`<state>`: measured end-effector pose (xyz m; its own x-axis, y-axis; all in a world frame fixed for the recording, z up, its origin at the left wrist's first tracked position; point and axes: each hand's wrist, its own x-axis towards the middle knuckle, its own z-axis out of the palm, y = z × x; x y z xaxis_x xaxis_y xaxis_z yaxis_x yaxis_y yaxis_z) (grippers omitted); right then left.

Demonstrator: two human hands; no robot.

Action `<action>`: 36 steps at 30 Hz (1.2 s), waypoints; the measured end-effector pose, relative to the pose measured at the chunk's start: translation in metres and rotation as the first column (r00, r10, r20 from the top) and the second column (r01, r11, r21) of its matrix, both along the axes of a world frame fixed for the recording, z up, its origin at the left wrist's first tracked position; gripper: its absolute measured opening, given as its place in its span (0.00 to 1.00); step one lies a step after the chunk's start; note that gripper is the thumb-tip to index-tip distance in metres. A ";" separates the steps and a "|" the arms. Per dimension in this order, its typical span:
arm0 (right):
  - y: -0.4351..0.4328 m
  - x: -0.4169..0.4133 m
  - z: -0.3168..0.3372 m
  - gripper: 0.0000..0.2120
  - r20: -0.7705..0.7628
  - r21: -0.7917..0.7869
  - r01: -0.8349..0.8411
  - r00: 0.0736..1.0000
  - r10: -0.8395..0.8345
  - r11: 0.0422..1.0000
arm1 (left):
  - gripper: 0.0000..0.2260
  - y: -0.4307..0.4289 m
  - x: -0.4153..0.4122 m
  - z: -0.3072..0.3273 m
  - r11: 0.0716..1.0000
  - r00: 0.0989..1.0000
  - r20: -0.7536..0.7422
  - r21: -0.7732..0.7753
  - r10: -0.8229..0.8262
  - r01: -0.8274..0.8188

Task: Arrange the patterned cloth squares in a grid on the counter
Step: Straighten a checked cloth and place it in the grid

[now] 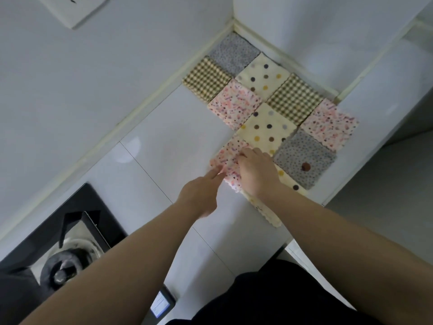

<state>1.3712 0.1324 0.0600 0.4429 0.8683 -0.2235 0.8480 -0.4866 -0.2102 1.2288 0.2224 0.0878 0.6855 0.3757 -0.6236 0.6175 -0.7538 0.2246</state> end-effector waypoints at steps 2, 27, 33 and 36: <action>0.000 -0.002 0.002 0.12 0.003 -0.034 -0.007 1.000 0.008 0.999 | 0.38 -0.002 -0.002 0.002 1.000 1.000 0.000 0.000 0.020 -0.020; -0.083 -0.189 0.098 0.16 -0.007 -0.131 -0.319 0.947 0.321 0.939 | 0.12 -0.185 -0.233 0.075 0.688 0.607 0.399 -0.089 0.687 -0.720; -0.142 -0.299 0.110 0.10 0.020 -0.043 -0.325 0.945 0.326 0.945 | 0.10 -0.279 -0.356 0.100 0.556 0.437 0.495 -0.116 0.751 -0.823; -0.163 -0.370 0.123 0.10 0.049 -0.034 -0.418 0.906 0.420 0.908 | 0.09 -0.318 -0.427 0.115 0.448 0.335 0.534 -0.094 0.776 -0.889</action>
